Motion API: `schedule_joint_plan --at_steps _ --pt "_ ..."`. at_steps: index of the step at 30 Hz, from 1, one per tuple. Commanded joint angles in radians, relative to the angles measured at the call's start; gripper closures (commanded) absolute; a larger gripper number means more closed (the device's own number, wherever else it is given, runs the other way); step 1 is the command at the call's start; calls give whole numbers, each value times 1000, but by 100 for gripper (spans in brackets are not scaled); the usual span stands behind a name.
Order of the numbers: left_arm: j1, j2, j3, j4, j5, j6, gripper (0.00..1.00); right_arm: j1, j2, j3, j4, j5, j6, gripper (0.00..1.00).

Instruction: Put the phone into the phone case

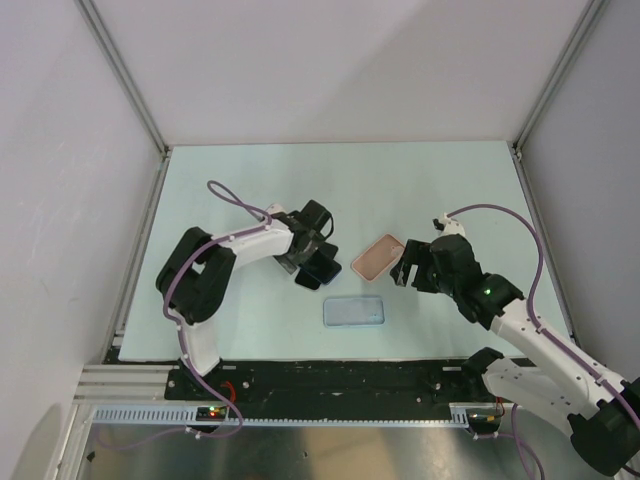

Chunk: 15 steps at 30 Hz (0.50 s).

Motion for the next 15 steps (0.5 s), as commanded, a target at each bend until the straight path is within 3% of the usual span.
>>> schedule_joint_plan --at_steps 1,15 --pt "26 -18 -22 -15 -30 -20 17 -3 3 -5 32 -13 2 17" --pt "37 37 28 -21 -27 2 18 -3 15 -5 34 -20 9 17"
